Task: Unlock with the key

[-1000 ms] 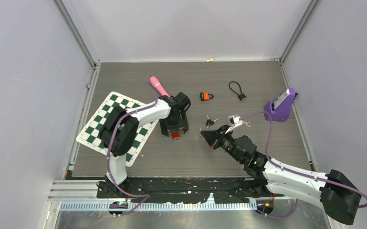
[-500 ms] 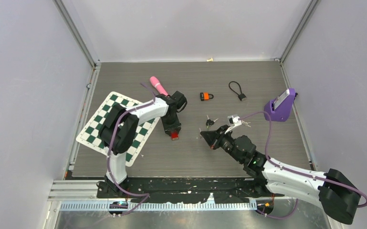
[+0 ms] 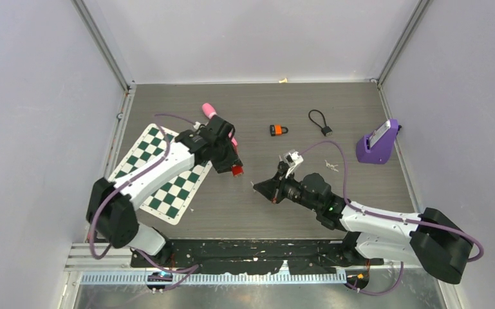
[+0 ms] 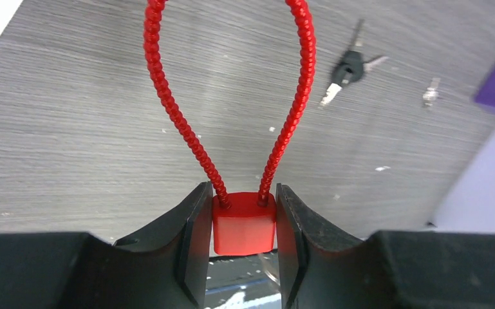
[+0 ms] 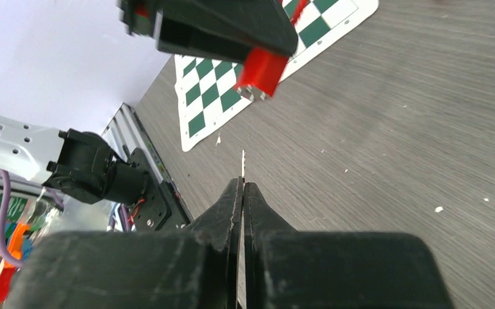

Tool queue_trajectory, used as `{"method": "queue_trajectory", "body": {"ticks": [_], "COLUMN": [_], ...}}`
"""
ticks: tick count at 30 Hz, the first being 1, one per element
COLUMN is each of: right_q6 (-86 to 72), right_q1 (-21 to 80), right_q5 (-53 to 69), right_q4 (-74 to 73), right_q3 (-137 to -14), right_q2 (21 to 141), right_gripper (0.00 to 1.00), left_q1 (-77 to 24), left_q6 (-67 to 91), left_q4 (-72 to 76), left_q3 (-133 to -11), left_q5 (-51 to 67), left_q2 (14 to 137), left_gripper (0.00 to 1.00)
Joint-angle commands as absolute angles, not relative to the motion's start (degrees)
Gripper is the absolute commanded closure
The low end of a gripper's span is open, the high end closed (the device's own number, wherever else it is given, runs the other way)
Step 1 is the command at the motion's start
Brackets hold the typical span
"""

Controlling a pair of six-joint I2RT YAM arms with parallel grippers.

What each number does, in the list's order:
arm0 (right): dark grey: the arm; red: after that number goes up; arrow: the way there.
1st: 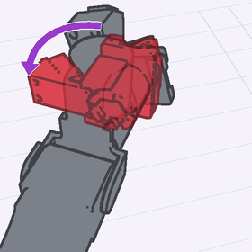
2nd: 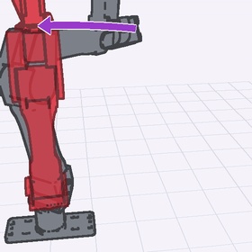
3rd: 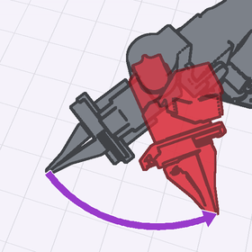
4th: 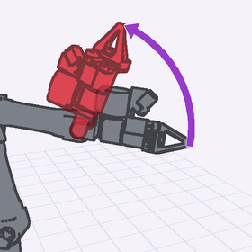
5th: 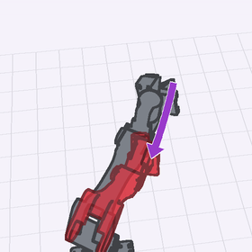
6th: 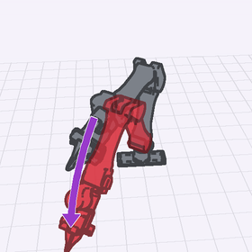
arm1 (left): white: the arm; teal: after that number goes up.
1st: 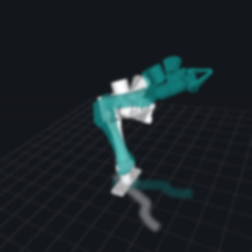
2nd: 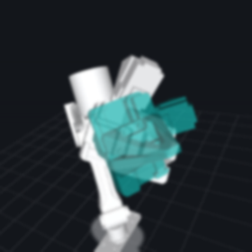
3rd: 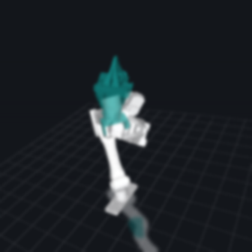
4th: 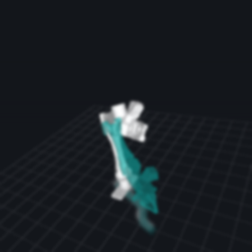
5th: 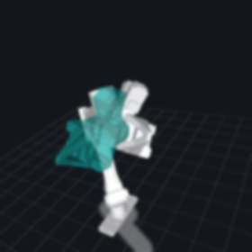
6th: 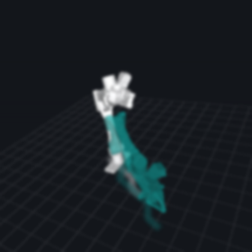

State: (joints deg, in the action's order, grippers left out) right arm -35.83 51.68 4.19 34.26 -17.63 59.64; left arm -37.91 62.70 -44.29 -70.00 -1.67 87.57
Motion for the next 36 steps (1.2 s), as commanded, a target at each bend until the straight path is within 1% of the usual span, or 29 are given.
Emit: {"method": "queue_trajectory", "body": {"ticks": [1, 5, 11, 23, 36], "right_q6": [-36.78, -37.65, -38.9, -42.53, -43.29], "right_q1": [52.51, 52.7, 52.72, 52.71, 52.73], "right_q5": [9.96, 11.68, 12.12, 12.47, 7.45], "right_q4": [39.56, 41.24, 43.07, 46.15, 44.57], "right_q3": [-21.26, -22.27, -23.49, -24.98, -22.67], "right_q2": [62.41, 63.92, 65.9, 71.16, 68.07], "right_gripper": [0.95, 0.95, 0.95, 0.95, 0.95], "left_q1": [-37.94, -37.94, -38.01, -37.98, -37.97], "left_q6": [66.91, 68.18, 71.46, 73.19, 73.9], "left_q4": [-41.34, -40.46, -35.12, -32.81, -31.67], "left_q3": [-67.43, -66.26, -61.55, -59.59, -58.82], "left_q5": [1.12, 3.58, 6.41, 6.89, 7.34], "left_q2": [80.92, 78.01, 74.0, 71.43, 71.46], "left_gripper": [0.87, 0.87, 0.87, 0.88, 0.88]}}
